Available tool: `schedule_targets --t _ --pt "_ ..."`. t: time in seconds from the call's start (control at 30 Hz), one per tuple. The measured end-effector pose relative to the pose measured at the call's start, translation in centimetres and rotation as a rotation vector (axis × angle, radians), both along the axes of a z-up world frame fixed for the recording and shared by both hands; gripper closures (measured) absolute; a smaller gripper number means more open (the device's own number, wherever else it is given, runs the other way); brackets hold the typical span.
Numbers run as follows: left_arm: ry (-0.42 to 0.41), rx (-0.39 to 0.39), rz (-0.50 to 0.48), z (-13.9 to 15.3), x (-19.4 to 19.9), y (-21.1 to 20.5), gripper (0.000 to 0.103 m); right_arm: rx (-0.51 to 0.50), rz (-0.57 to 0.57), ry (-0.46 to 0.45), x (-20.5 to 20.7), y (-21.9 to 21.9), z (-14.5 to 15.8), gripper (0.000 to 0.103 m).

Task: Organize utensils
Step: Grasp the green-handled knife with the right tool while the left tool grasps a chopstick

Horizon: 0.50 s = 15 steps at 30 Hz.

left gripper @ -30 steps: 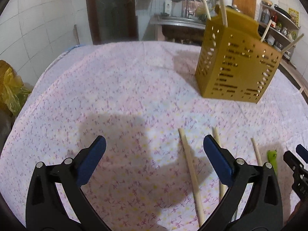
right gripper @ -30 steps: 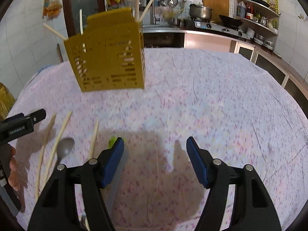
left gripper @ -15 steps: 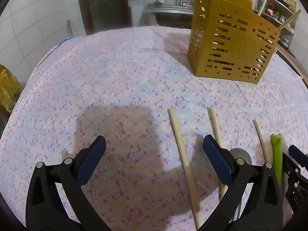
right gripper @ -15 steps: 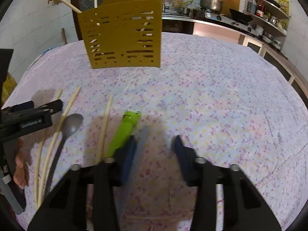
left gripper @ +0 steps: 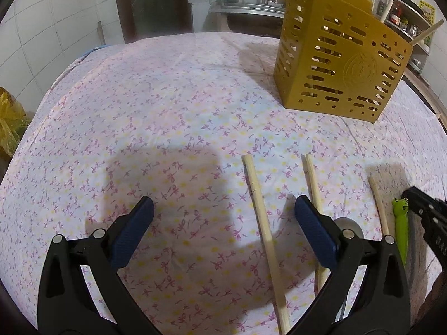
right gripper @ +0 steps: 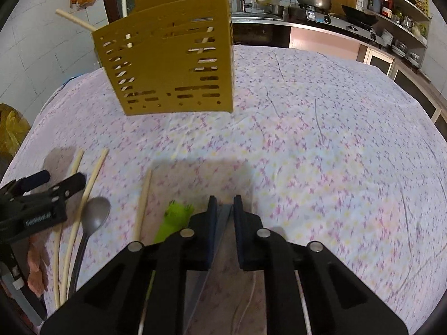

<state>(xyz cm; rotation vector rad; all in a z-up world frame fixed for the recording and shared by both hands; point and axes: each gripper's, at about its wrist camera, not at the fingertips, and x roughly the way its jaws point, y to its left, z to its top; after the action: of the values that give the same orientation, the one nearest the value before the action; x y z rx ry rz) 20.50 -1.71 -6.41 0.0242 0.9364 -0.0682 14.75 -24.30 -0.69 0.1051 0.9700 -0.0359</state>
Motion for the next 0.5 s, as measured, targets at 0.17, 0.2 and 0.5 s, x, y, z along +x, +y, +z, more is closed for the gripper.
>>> schedule_targets --t 0.17,0.2,0.5 --pt "0.006 0.012 -0.01 0.1 0.0 -0.5 0.01 -0.015 0.001 -0.031 -0.3 0.1 -0.1 0.09" --pt "0.007 0.014 -0.011 0.0 0.0 -0.6 0.01 -0.026 0.002 -0.038 -0.4 0.3 -0.1 0.09" --pt "0.007 0.022 -0.044 0.3 -0.3 -1.0 0.018 -0.003 -0.039 -0.043 -1.4 -0.2 -0.1 0.058"
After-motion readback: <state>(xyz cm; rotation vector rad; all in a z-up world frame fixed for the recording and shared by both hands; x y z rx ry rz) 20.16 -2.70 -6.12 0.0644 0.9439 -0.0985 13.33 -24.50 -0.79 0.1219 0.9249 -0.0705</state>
